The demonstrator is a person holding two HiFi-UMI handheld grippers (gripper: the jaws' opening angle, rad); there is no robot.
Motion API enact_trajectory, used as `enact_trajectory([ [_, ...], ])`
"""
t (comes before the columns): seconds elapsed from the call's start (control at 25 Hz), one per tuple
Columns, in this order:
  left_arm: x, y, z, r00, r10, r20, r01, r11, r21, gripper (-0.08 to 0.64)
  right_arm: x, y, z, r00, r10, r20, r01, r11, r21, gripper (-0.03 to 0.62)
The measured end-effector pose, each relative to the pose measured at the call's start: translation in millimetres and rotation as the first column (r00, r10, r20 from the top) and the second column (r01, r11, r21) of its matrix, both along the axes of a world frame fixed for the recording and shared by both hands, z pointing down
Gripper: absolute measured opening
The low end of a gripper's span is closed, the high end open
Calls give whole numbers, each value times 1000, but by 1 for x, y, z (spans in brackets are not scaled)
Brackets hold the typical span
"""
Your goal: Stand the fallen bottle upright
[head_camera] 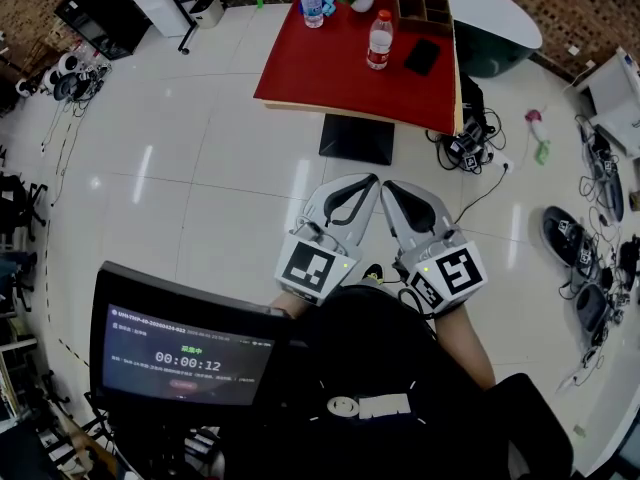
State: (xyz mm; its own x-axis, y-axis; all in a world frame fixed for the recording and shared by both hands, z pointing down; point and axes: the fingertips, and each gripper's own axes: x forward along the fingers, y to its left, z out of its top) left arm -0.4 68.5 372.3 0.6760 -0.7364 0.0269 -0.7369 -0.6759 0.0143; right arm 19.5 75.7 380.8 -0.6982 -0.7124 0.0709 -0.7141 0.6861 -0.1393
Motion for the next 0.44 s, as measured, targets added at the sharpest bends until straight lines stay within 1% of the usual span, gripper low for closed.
enact_trajectory([
  [0.44, -2, 0, -1, 1000, -2, 2, 2, 1000, -1, 0, -4, 1, 0, 1000, -7, 0, 7, 1000, -3, 3],
])
